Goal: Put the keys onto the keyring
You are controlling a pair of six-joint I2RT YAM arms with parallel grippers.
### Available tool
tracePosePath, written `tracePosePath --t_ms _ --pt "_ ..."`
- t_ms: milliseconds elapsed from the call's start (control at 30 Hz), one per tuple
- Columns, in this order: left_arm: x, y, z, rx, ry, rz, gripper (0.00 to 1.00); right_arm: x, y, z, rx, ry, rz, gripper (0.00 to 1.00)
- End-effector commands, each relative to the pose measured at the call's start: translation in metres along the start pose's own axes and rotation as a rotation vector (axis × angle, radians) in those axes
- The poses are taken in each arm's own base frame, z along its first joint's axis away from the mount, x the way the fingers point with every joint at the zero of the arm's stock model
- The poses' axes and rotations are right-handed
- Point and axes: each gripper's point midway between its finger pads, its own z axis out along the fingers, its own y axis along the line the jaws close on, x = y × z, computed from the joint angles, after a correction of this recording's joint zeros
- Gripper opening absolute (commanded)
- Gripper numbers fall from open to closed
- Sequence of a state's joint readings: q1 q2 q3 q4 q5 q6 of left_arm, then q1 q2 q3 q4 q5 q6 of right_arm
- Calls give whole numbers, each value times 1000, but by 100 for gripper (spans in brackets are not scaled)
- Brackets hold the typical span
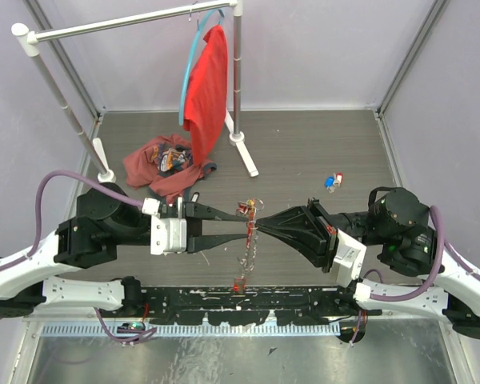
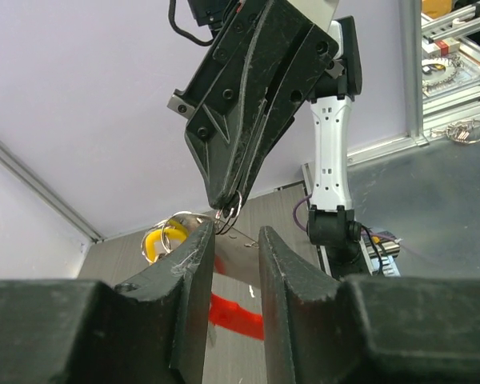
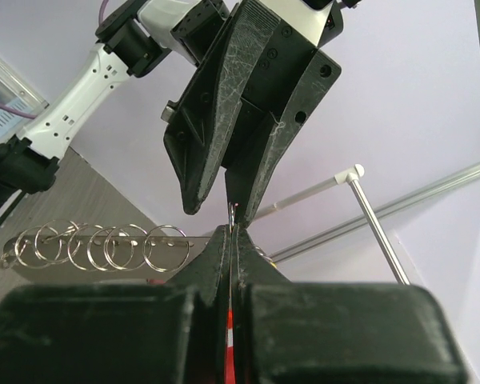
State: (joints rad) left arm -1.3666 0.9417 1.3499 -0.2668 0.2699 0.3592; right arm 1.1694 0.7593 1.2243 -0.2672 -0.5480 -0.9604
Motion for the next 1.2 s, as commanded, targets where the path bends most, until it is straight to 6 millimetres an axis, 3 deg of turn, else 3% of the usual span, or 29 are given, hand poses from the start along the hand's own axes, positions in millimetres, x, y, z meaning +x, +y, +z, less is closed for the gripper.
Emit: tracePosePath --t_ms 0,600,933,1033,1167 --pt "-27 12 -3 -45 -67 49 35 -21 -28 -3 87 -52 -40 1" --pt "-22 15 3 -74 -43 68 25 -19 -26 1 70 -52 -22 1" --pt "-18 17 3 -91 -28 72 1 -18 -24 4 61 -56 -14 1" --pt "-18 17 2 -92 -28 72 0 -18 -24 4 60 -56 -9 0" --pt "-18 13 0 -74 -30 83 0 -21 -25 -1 70 -56 -14 17"
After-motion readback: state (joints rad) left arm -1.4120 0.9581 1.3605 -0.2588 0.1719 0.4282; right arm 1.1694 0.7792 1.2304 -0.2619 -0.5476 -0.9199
